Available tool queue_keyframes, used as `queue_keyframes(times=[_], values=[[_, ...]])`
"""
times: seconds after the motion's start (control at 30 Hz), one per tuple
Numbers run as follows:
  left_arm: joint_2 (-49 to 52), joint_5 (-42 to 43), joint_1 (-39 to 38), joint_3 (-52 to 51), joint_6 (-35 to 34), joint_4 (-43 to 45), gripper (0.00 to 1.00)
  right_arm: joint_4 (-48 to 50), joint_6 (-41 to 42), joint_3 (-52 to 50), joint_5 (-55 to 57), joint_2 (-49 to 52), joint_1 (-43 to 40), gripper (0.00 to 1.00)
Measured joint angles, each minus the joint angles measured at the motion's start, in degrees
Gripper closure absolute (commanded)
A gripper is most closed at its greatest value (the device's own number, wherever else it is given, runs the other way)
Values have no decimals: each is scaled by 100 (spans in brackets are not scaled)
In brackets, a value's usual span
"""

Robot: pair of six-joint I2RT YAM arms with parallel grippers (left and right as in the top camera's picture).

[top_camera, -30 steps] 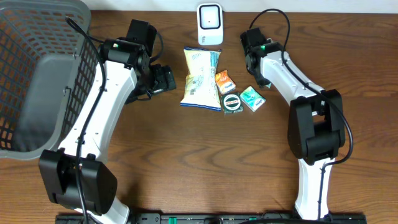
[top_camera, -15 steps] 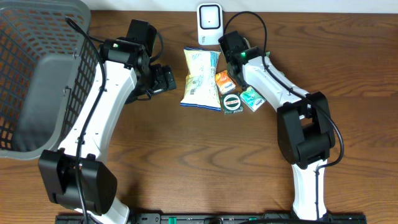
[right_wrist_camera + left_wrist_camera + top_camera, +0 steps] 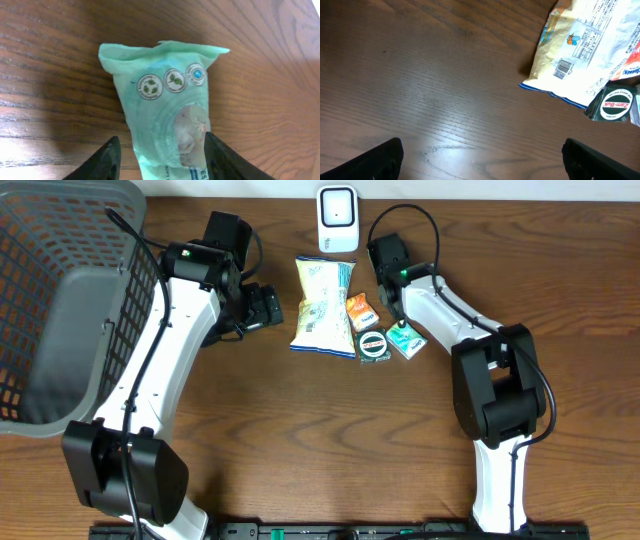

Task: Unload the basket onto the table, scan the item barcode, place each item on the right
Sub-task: 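Lower the right gripper onto the large green wipes pack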

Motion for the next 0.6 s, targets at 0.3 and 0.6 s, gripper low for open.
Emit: queue_keyframes(times=[0.3,0.6], values=[[0,0,0,0,0,0,0,188,-46,-264,31,0,109,49],[0,0,0,0,0,0,0,396,-98,-264,1045,0,588,14]])
